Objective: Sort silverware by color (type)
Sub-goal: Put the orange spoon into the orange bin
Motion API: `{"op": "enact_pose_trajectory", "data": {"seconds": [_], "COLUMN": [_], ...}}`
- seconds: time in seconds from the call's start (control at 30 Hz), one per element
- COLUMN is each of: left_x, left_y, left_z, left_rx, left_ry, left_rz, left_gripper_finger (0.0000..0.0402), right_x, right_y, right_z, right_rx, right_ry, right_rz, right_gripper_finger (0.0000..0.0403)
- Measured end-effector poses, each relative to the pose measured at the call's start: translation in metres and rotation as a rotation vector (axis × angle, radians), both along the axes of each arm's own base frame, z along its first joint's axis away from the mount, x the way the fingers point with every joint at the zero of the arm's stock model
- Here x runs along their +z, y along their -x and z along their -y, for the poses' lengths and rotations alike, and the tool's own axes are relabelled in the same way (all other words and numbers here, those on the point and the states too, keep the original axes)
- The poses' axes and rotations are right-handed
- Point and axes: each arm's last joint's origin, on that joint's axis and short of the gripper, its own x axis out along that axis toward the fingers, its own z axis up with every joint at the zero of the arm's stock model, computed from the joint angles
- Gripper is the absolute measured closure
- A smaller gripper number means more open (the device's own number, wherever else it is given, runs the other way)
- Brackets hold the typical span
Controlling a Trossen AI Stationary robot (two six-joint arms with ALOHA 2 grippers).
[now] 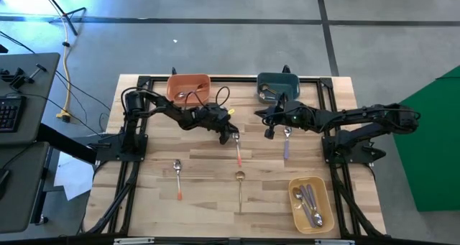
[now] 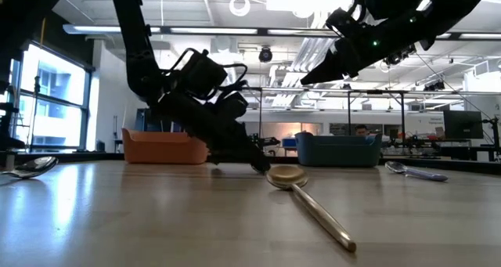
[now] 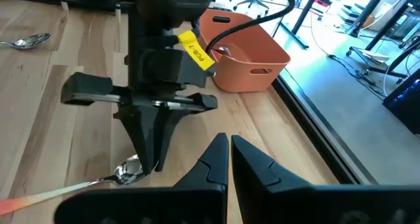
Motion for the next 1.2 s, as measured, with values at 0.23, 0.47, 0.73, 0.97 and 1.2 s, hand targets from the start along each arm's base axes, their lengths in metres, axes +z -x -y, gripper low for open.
{"op": "enact_pose_trajectory", "data": {"seconds": [0.23, 0.47, 0.73, 0.97, 1.2], "left_x": [0.041, 0.1, 0.123, 0.105, 0.089], "left_y": [0.004, 0.041, 0.133, 0.196, 0.212], "left_z": [0.0, -0.011, -0.02, -0.019, -0.026], "left_rx": [0.021, 0.282, 0.692, 0.967, 1.096], "left_ry": [-0.06, -0.241, -0.325, -0.311, -0.311], "left_rz": [0.085, 0.115, 0.23, 0.4, 0.362], "left_gripper_finger": [0.0396, 0.0398, 0.0398, 0.0398, 0.0399], "right_x": [0.0, -0.001, -0.001, -0.001, 0.0], "right_y": [0.0, 0.001, 0.001, 0.001, 0.0], "right_z": [0.0, 0.001, 0.001, 0.001, 0.001], "right_rx": [-0.002, -0.035, -0.035, -0.035, -0.036], "right_ry": [0.001, 0.012, 0.022, 0.023, 0.021], "right_rz": [-0.001, -0.008, -0.014, -0.012, -0.007], "right_gripper_finger": [0.04, 0.04, 0.04, 0.04, 0.04]}}
